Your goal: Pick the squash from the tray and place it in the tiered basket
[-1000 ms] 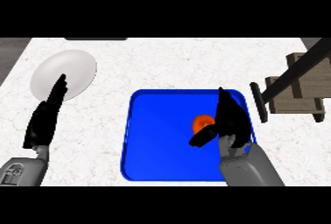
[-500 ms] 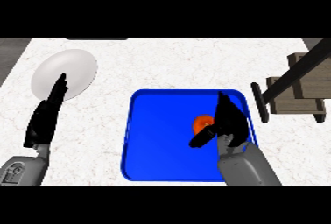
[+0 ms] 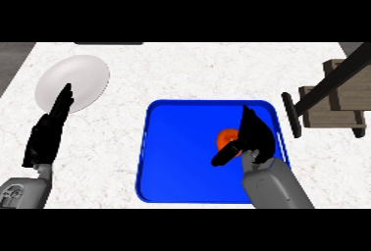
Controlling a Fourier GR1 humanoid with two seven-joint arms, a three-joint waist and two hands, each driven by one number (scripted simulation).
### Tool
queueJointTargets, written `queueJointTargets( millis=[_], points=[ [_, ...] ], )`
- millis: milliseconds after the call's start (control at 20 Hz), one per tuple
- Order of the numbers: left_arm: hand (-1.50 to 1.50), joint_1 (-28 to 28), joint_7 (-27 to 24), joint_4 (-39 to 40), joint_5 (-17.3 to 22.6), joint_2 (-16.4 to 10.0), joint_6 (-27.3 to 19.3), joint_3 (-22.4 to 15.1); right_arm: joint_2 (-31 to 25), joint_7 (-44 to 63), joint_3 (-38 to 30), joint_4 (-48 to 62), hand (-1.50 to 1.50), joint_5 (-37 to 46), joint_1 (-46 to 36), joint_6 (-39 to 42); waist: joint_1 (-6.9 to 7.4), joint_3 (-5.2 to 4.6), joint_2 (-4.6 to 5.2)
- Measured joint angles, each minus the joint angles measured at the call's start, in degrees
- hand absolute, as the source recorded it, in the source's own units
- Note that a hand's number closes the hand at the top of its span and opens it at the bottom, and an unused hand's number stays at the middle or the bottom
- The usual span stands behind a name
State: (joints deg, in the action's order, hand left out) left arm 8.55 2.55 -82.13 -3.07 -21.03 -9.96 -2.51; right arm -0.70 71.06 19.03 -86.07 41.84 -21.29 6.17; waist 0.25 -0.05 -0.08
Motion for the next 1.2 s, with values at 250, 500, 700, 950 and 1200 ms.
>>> queueJointTargets(
  millis=[250, 500, 700, 950, 1200],
  points=[
    [0.0, 0.01, 0.43, -0.2, -0.14, -0.12, 0.79, 0.65, 0.04, -0.87, -0.49, 2.65, -1.5, -1.57, -0.45, -0.51, 0.13, 0.03, 0.05],
    [0.0, 0.23, 0.4, 0.02, -1.24, 1.17, 0.33, 0.18, 0.04, -1.54, 0.63, 6.73, 1.5, -4.64, -1.44, -1.97, 0.27, 0.02, 0.1],
    [0.0, 0.39, 0.8, -0.25, -1.75, 1.25, 0.44, 0.55, 0.06, -4.25, 2.05, 9.63, 1.5, -7.64, -2.0, -0.74, 0.23, 0.02, 0.08],
    [0.0, 0.87, 1.67, -0.7, -1.65, 1.05, 1.58, 1.55, -0.16, -5.64, 3.41, 11.9, 1.5, -5.42, -3.7, 0.03, 0.05, -0.04, -0.05],
    [0.0, 0.82, 1.59, -0.62, -2.3, 1.89, 1.55, 1.7, 0.01, -5.15, 3.83, 11.97, 1.5, -7.93, -5.28, -3.17, 0.16, 0.02, 0.02]
  ],
)
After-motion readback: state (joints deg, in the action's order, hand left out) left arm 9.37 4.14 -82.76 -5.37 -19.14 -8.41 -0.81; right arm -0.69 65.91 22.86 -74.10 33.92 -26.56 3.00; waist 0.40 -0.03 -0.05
